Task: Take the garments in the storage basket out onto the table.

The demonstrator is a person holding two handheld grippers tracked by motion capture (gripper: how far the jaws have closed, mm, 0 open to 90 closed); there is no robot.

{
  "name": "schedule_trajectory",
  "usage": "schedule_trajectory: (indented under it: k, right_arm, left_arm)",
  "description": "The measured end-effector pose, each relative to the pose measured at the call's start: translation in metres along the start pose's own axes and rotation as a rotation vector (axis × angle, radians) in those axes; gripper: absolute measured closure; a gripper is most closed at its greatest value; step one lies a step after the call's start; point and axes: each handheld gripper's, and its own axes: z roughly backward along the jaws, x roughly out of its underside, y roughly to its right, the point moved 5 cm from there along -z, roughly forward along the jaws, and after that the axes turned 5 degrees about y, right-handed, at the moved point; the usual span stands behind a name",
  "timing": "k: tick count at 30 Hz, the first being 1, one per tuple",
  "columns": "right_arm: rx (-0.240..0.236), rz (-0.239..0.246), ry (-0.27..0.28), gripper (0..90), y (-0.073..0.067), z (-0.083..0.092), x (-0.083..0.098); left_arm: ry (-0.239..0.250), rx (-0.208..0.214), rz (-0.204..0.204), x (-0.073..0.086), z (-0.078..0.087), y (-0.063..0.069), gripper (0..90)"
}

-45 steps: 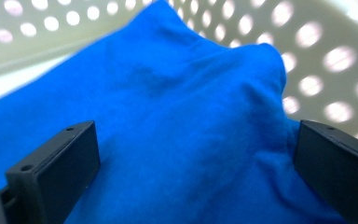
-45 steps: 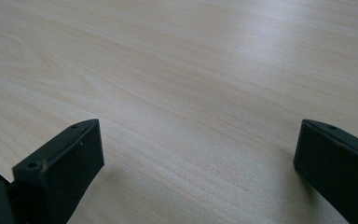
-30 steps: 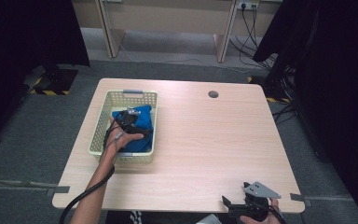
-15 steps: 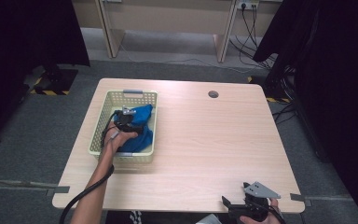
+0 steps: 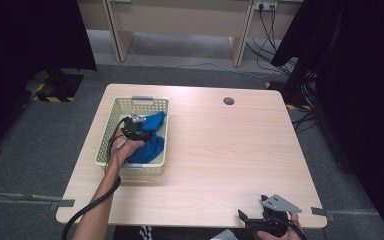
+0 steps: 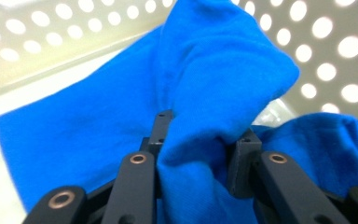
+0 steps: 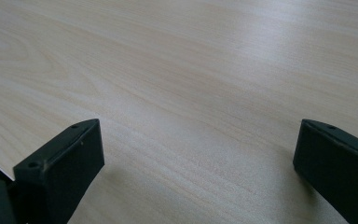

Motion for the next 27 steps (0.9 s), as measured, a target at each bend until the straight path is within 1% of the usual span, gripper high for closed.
schedule_trajectory:
  k: [4, 7, 11, 18, 22, 25, 27]
  right_arm:
    - [0.0, 0.001, 0.002, 1.9, 0.0, 0.0, 0.0]
    - [0.001, 0.0, 0.0, 1.9, 0.0, 0.0, 0.0]
    - [-0.001, -0.003, 0.001, 1.9, 0.0, 0.0, 0.0]
    - [0.0, -0.002, 0.001, 1.9, 0.001, 0.0, 0.0]
    - [0.001, -0.003, 0.002, 1.9, 0.001, 0.0, 0.0]
    - [0.001, -0.001, 0.001, 1.9, 0.001, 0.0, 0.0]
    - [0.001, -0.004, 0.002, 1.9, 0.001, 0.0, 0.0]
  left_arm:
    - [0.026, 0.003, -0.002, -0.008, 0.009, 0.001, 68.1]
    - [0.033, 0.005, -0.007, -0.014, 0.015, 0.003, 68.1]
    - [0.055, 0.003, 0.009, -0.02, 0.024, 0.003, 68.1]
    - [0.088, 0.004, 0.033, -0.035, 0.045, 0.005, 67.9]
    - [0.107, 0.0, 0.027, -0.042, 0.056, 0.007, 67.8]
    - [0.108, 0.001, 0.002, -0.047, 0.063, 0.01, 67.8]
    - [0.12, 0.006, 0.003, -0.051, 0.068, 0.012, 67.8]
